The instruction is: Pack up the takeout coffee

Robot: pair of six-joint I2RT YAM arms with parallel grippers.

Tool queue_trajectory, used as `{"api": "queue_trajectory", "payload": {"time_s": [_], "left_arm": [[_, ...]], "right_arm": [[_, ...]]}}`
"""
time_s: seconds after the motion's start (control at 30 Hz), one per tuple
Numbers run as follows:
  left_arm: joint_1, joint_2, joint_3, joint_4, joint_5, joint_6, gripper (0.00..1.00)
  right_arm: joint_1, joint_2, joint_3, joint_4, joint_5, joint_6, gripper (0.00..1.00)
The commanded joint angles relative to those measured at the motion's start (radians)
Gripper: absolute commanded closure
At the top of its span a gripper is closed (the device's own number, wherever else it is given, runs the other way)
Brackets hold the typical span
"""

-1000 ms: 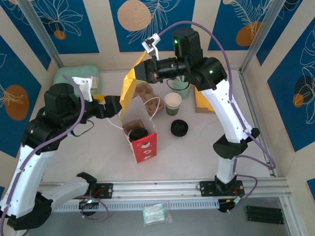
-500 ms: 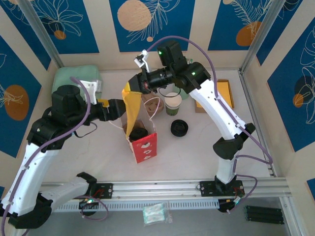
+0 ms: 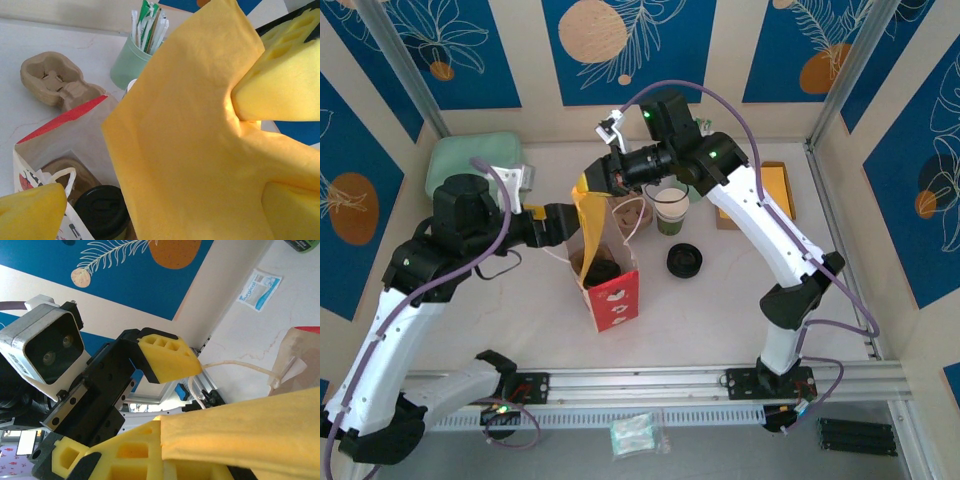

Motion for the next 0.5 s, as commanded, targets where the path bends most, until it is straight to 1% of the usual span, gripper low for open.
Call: {"api": "queue_trajectory", "payload": {"time_s": [0.0, 0.47], "left_arm": [[0.005, 0.001, -0.016, 0.027, 0.023, -0.008, 0.0], [0.006, 0.008, -0.053, 0.031, 0.005, 0.004, 0.01]], "right_arm": [[-0.008, -0.032, -0.016, -0.008, 0.01, -0.034, 1.0], [0.001, -0.034, -0.07, -0.032, 0.06, -0.085, 1.0]]}}
